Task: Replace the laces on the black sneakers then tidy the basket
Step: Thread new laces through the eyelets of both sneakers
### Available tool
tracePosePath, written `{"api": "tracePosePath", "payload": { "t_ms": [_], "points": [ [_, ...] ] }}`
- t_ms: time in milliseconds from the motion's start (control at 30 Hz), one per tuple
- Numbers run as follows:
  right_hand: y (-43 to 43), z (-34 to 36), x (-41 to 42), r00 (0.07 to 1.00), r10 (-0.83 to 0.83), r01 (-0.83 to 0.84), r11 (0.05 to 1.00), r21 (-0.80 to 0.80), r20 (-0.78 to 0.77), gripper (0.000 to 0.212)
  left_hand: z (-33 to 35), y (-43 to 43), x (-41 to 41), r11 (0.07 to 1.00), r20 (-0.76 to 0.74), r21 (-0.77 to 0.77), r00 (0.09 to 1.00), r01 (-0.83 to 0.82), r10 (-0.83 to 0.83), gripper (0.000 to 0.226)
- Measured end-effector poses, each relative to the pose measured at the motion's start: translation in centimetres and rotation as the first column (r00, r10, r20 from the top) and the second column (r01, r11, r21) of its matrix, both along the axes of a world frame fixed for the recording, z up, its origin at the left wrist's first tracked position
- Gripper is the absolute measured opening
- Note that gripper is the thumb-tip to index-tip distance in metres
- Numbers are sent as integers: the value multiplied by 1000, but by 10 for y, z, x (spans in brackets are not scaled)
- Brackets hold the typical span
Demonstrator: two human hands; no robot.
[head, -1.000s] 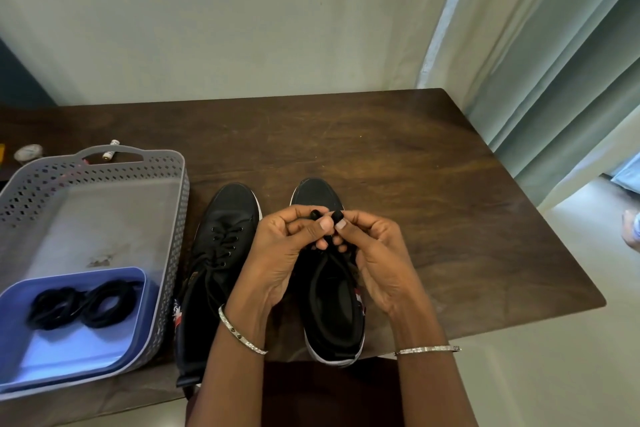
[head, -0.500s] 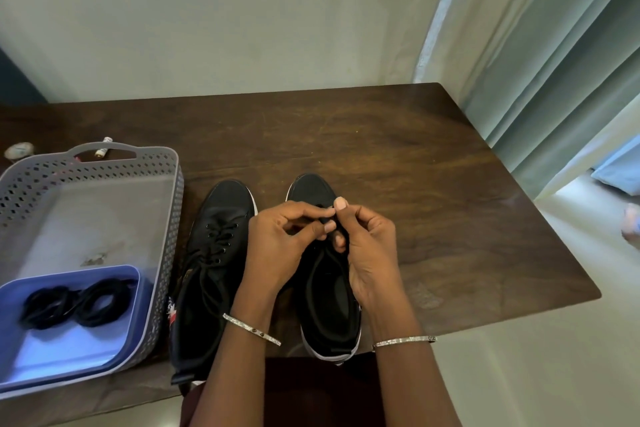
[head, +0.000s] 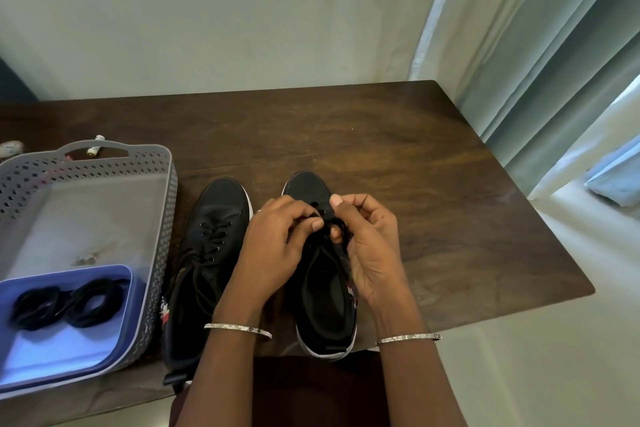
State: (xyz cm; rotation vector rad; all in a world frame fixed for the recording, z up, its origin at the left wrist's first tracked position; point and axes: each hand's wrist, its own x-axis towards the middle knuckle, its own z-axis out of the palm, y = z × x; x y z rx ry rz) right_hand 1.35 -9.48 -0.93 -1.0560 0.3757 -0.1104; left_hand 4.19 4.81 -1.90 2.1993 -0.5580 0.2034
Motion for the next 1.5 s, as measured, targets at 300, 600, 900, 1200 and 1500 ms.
{"api": "tracePosePath", "payload": {
  "t_ms": [300, 600, 900, 1200, 1500],
  "points": [
    [-2, 1, -7, 950, 232, -220, 972, -77, 212, 21, 19, -3, -12, 764, -589, -637, 707, -108, -391, 27],
    [-15, -5, -10, 919, 270, -97, 861, -499, 287, 22, 17, -8, -8, 672, -716, -633, 621, -385, -319, 29],
    [-16, -7, -7, 941, 203, -18, 830, -558, 272, 23, 16, -5, -7, 699, -772, -566, 578, -437, -264, 22],
    [-1, -4, -8, 959, 93, -25, 968, -249, 267, 3, 18, -10, -9, 663, -756, -574, 622, -480, -204, 26],
    [2, -5, -8, 993, 62, -63, 998, 14, 98, 15, 12, -7, -6, 481, -759, -618, 632, -622, -156, 21]
  ]
}}
